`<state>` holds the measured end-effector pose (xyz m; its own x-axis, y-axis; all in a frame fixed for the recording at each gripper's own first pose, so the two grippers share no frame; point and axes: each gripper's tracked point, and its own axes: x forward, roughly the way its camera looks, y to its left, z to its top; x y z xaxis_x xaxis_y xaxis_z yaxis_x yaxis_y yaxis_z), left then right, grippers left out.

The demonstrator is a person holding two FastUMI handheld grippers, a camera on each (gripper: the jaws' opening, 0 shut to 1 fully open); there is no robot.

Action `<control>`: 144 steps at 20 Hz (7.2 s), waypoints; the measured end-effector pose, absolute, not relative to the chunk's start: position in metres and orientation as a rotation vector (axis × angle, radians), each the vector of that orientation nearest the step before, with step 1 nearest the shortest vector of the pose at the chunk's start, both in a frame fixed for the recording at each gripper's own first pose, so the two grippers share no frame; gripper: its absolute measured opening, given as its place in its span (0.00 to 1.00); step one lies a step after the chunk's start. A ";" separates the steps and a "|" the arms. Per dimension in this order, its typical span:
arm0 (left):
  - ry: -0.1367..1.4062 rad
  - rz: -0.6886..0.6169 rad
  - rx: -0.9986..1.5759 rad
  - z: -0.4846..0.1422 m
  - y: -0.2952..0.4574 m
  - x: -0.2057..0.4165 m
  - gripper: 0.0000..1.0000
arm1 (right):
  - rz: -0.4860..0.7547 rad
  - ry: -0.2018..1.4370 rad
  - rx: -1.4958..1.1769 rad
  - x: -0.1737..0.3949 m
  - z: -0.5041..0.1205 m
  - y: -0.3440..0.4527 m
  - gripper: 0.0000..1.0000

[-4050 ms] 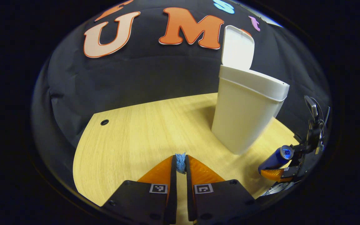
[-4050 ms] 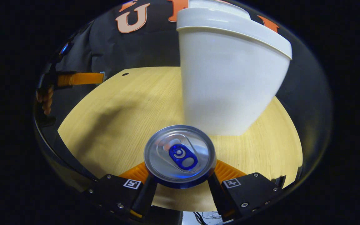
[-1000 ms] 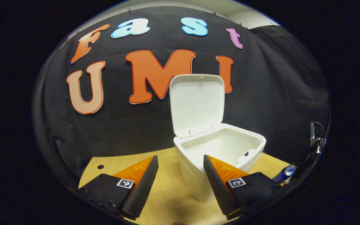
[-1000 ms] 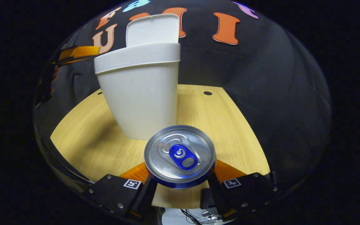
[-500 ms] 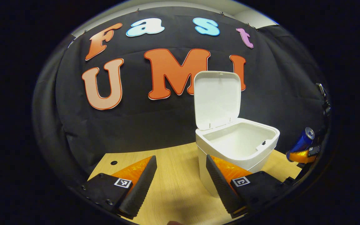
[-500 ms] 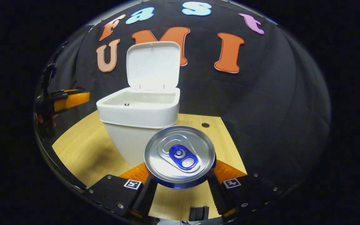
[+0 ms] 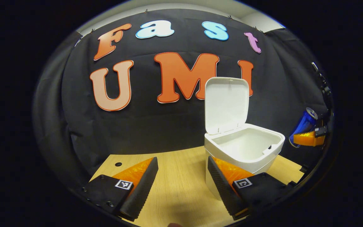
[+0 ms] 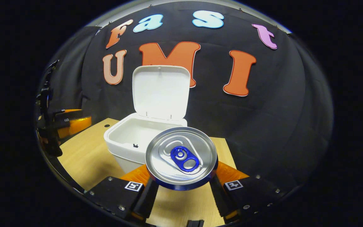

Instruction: Press the lid of the desktop garbage bin to open it, pick up the crumpled paper on the desktop and throw it into the bin, then pick up the pop can on the desktop and drop it into the bin, and finally close the garbage bin lid.

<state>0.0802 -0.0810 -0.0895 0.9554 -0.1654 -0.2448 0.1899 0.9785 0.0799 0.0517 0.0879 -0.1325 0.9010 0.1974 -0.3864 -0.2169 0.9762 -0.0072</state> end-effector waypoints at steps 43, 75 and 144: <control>0.335 -0.065 0.085 -0.117 -0.023 0.077 1.00 | 0.297 0.454 -0.106 0.131 -0.163 0.149 0.82; 0.344 0.023 0.103 -0.118 0.068 0.058 1.00 | 0.215 0.147 -0.148 0.213 0.003 0.184 0.93; 0.491 -0.124 0.106 -0.174 0.054 0.048 1.00 | 0.137 0.578 0.019 0.135 -0.141 0.212 0.77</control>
<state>0.0479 0.0544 -0.1739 0.8745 -0.0935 -0.4759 0.1443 0.9870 0.0713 0.1348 0.2121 -0.1408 0.8286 0.1341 -0.5436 -0.1236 0.9908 0.0559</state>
